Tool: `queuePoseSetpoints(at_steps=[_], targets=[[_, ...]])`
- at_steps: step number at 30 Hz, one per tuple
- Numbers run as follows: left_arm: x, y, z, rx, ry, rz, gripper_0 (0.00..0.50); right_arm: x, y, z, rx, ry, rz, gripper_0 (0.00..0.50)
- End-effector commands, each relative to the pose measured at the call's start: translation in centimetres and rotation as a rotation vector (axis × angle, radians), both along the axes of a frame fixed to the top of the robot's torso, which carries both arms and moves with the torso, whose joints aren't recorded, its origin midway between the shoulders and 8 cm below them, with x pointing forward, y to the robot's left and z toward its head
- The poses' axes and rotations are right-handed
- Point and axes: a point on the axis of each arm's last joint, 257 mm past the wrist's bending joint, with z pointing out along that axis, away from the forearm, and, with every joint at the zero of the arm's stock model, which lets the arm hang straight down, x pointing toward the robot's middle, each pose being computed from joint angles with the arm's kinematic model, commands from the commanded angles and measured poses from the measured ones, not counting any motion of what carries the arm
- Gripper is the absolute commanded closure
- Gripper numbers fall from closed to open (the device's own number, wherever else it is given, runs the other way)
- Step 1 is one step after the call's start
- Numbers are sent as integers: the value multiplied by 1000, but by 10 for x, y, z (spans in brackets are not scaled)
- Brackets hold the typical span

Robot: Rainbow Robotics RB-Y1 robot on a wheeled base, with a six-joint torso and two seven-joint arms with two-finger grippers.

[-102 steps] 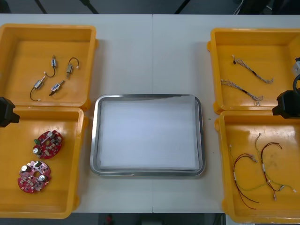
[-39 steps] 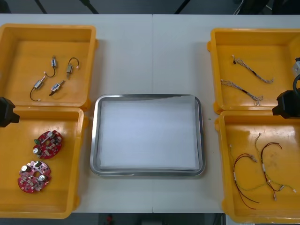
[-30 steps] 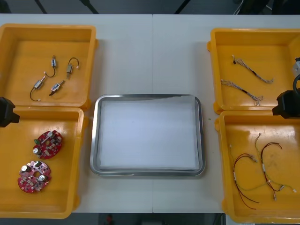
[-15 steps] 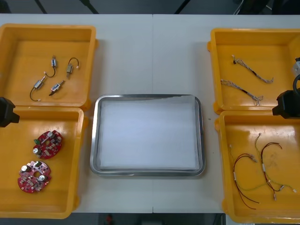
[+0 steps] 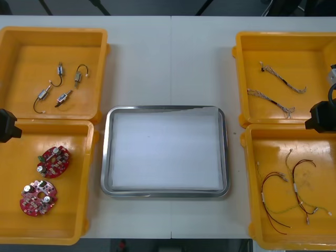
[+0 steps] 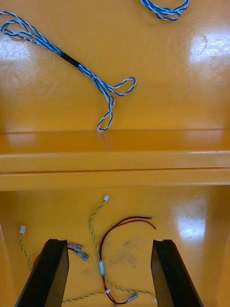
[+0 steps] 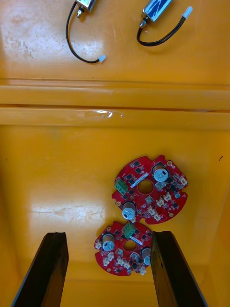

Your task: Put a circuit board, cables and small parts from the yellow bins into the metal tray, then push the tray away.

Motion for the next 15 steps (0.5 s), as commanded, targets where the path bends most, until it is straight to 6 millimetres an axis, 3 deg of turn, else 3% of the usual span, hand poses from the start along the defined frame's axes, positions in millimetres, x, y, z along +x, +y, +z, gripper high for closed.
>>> queuePoseSetpoints(at_steps=[1, 6, 15], targets=[[-4, 14, 3, 20, -1, 51, 0, -25, 5, -38, -17, 98, 53, 0], [-4, 14, 5, 22, 2, 47, 0, -31, 0, -36, -28, 120, 57, 0], [-2, 12, 3, -8, 5, 39, 0, -45, -2, -50, -25, 156, 80, 0]])
